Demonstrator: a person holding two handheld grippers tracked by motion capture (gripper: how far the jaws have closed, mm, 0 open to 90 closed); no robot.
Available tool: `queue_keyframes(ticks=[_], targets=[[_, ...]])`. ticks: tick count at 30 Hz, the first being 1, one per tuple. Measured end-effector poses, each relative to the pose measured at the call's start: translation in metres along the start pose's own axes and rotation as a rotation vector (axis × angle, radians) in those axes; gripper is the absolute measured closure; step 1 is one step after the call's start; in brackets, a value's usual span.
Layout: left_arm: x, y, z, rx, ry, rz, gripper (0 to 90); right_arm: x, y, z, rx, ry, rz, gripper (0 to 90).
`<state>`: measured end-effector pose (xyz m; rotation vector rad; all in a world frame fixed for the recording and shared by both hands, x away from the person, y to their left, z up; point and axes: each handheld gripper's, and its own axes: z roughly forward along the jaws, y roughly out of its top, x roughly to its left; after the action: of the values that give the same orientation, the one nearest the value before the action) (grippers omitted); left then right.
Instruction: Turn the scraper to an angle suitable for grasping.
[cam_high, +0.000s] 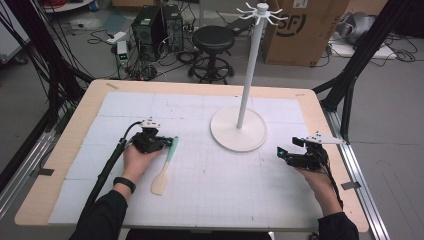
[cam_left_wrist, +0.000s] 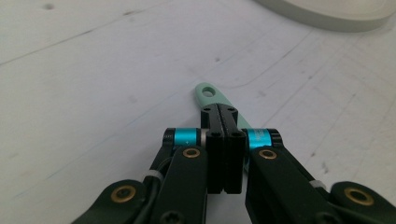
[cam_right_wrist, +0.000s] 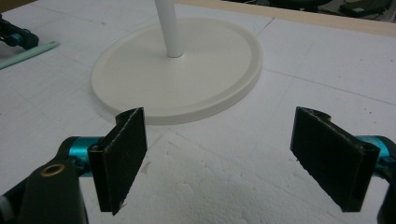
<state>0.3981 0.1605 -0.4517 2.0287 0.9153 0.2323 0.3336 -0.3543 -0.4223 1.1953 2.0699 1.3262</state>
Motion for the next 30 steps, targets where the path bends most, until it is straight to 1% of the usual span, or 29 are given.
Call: queue_keyframes(ticks=[1,4,7,10,11,12,13,14,15,16,17,18,20,21,22,23,24,25,26,27,28,29,30], targets=[[-0.003,0.002,0.002,0.004,-0.004,0.012,89.8,0.0,0.0,0.0,0.0,0.001,0.002,17.7],[-0.014,0.008,0.011,0.027,-0.036,0.044,89.9,0.001,0.0,0.001,-0.002,0.003,-0.001,17.7],[-0.028,0.013,0.02,0.042,-0.068,0.097,89.8,0.001,0.0,0.001,-0.003,0.004,0.0,17.7],[-0.039,0.016,0.025,0.048,-0.094,0.12,89.8,0.001,0.0,0.0,-0.003,0.0,-0.003,17.7],[-0.04,0.016,0.026,0.049,-0.101,0.133,89.8,0.001,0.0,0.0,-0.001,-0.001,0.003,17.7],[-0.042,0.017,0.027,0.045,-0.098,0.137,89.7,0.001,0.0,0.0,0.0,-0.002,0.001,17.7],[-0.042,0.017,0.027,0.045,-0.098,0.137,89.8,0.001,0.0,0.0,-0.001,-0.003,-0.001,17.7],[-0.04,0.018,0.022,0.027,-0.09,0.139,89.5,0.001,0.0,0.0,0.0,-0.003,-0.004,17.7],[-0.04,0.018,0.022,0.027,-0.09,0.139,87.4,0.002,0.0,-0.001,0.002,-0.002,0.0,17.7],[-0.034,0.021,0.011,0.001,-0.073,0.125,85.1,0.002,0.0,-0.001,0.001,0.001,-0.002,17.7],[-0.031,0.022,0.003,-0.029,-0.066,0.12,82.3,0.002,0.0,-0.001,0.0,0.001,-0.002,17.7],[-0.028,0.023,-0.007,-0.063,-0.048,0.117,79.1,0.002,0.0,-0.001,0.0,0.001,-0.001,17.6],[-0.021,0.025,-0.028,-0.102,-0.025,0.11,69.7,0.002,0.0,-0.002,0.0,0.002,-0.001,17.6],[-0.017,0.026,-0.04,-0.127,-0.015,0.103,63.3,0.002,-0.001,-0.002,-0.001,0.001,0.0,17.6],[-0.013,0.026,-0.05,-0.164,-0.021,0.075,57.6,0.002,-0.001,-0.003,0.002,0.001,0.0,17.6],[-0.008,0.024,-0.062,-0.209,-0.026,0.06,52.7,0.002,-0.002,-0.004,0.004,-0.001,0.004,17.6],[-0.005,0.021,-0.073,-0.265,-0.029,0.043,47.5,0.002,-0.003,-0.005,0.006,-0.003,0.006,17.6],[-0.001,0.017,-0.083,-0.307,-0.025,0.029,42.6,0.001,-0.003,-0.005,0.003,-0.004,0.004,17.6],[0.002,0.012,-0.094,-0.334,-0.021,0.012,38.2,0.001,-0.003,-0.006,0.002,-0.007,0.007,17.7],[0.006,0.007,-0.103,-0.35,-0.022,0.008,34.1,0.001,-0.003,-0.006,-0.002,-0.007,0.008,17.7],[0.006,0.007,-0.103,-0.35,-0.022,0.008,30.4,0.0,-0.003,-0.007,-0.006,-0.009,0.004,17.6],[0.009,0.002,-0.111,-0.371,-0.021,0.014,25.9,0.001,-0.003,-0.007,-0.007,-0.01,0.008,17.7],[0.014,-0.01,-0.125,-0.37,0.006,0.046,22.3,0.001,-0.003,-0.006,-0.003,-0.009,0.011,17.6]])
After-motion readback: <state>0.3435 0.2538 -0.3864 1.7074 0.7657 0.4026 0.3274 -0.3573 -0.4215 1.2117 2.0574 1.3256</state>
